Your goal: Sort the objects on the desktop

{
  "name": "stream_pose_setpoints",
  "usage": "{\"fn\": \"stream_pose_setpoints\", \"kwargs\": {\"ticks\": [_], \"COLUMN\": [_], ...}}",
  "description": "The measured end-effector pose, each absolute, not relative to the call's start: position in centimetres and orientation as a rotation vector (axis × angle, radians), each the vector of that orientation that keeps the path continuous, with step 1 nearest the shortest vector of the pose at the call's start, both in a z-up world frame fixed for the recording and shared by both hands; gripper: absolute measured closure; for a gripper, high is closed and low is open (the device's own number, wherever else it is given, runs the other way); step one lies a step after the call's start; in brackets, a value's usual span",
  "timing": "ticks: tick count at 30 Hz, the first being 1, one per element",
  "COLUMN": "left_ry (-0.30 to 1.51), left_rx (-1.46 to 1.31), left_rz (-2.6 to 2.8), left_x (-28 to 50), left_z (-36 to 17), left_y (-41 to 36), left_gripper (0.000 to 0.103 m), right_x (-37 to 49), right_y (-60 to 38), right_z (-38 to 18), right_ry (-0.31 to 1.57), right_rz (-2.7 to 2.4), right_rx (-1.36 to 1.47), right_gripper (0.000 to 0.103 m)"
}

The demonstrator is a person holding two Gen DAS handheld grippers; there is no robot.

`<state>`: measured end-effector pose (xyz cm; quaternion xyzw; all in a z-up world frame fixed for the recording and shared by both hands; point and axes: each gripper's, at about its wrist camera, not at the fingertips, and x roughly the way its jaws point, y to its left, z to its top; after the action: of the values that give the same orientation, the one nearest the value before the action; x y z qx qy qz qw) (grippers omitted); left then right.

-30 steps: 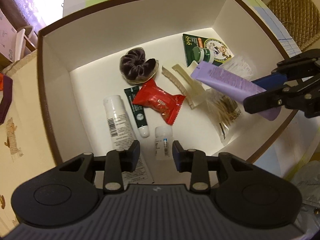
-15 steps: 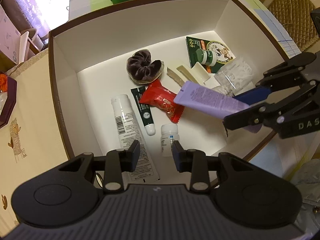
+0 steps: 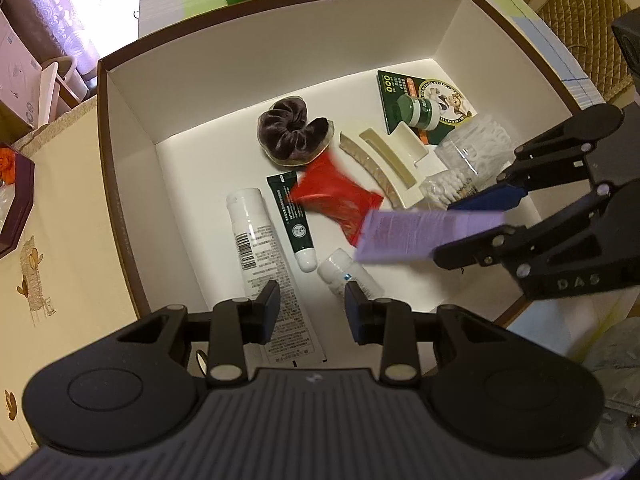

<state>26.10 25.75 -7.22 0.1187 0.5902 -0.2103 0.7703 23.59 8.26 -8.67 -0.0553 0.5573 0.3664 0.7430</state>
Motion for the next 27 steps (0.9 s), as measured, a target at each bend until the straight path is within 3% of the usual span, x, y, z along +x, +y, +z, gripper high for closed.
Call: {"fn": "stream_pose_setpoints", "kwargs": {"ticks": [27], "left_ry": [1.261], "left_rx": [0.273], "left_rz": [-0.434], "left_x": [25.5], "left_z": [-6.6], "left_y": [25.1], "left_gripper": [0.066], "right_x": [23.4], "right_y": [6.4], "right_z": [-7.0], "right_ry": [1.252], "right_rz": [0.66], "right_rx": [-0.174], "right_gripper": [0.023]}}
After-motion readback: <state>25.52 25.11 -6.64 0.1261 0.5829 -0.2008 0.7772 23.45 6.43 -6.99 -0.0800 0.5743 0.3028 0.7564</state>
